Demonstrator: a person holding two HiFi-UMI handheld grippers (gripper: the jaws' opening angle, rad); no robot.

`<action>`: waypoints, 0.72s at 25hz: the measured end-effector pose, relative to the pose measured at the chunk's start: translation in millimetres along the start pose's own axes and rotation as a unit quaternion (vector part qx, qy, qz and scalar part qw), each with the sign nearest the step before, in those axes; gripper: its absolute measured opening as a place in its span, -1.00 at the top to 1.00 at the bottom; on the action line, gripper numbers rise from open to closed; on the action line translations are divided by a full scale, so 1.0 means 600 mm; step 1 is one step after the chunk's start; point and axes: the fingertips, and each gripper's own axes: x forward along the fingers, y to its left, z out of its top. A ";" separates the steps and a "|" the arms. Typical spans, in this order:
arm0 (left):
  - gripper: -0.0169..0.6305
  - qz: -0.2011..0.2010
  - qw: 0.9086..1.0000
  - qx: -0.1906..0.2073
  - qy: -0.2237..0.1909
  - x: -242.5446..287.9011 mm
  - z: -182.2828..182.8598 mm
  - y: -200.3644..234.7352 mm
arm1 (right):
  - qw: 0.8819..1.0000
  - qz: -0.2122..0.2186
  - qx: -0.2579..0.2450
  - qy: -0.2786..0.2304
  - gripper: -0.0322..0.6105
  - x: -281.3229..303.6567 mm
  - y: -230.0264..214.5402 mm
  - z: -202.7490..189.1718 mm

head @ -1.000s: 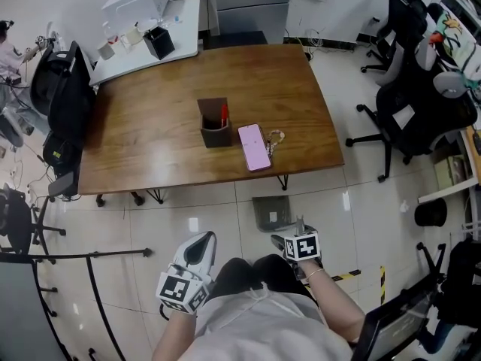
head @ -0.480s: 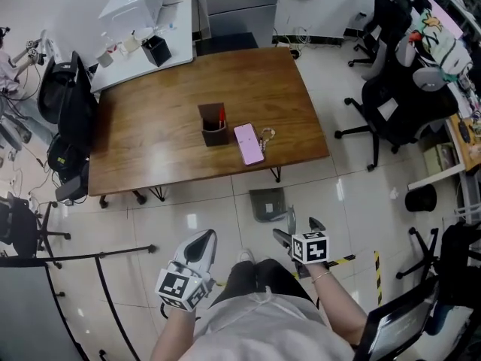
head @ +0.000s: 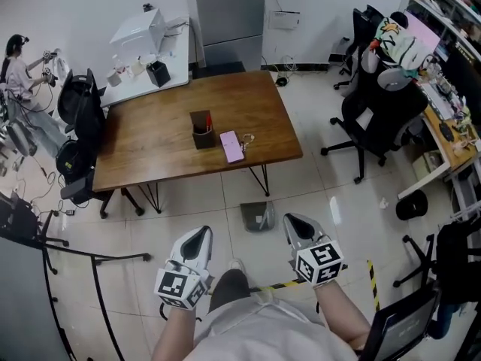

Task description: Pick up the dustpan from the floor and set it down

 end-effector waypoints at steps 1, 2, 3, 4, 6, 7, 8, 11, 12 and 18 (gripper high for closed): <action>0.90 0.004 1.000 0.003 -0.008 -0.014 0.004 -0.025 | 1.000 0.003 -0.020 -0.017 0.89 -0.030 0.013 0.016; 0.90 0.006 1.000 0.005 -0.013 -0.027 0.005 -0.049 | 0.999 0.007 -0.038 -0.033 0.89 -0.059 0.028 0.029; 0.90 0.007 1.000 0.007 -0.016 -0.039 0.002 -0.072 | 0.997 0.013 -0.053 -0.046 0.89 -0.086 0.042 0.039; 0.90 0.006 1.000 0.009 -0.017 -0.049 -0.001 -0.095 | 0.996 0.019 -0.063 -0.055 0.89 -0.110 0.057 0.046; 0.90 0.003 1.000 0.011 -0.019 -0.067 -0.003 -0.140 | 0.995 0.034 -0.068 -0.066 0.89 -0.152 0.084 0.050; 0.90 -0.001 1.000 0.013 -0.020 -0.076 -0.002 -0.161 | 0.995 0.042 -0.065 -0.069 0.89 -0.170 0.097 0.050; 0.90 -0.005 1.000 0.015 -0.022 -0.084 0.001 -0.180 | 0.994 0.050 -0.060 -0.071 0.89 -0.185 0.111 0.048; 0.90 -0.017 0.999 0.028 -0.022 -0.108 0.006 -0.221 | 0.993 0.070 -0.062 -0.076 0.89 -0.219 0.150 0.044; 0.90 -0.019 0.999 0.032 -0.019 -0.115 0.004 -0.228 | 0.992 0.078 -0.065 -0.078 0.89 -0.227 0.165 0.041; 0.90 -0.021 0.999 0.030 -0.012 -0.159 0.003 -0.233 | 0.989 0.103 -0.064 -0.082 0.89 -0.268 0.241 0.035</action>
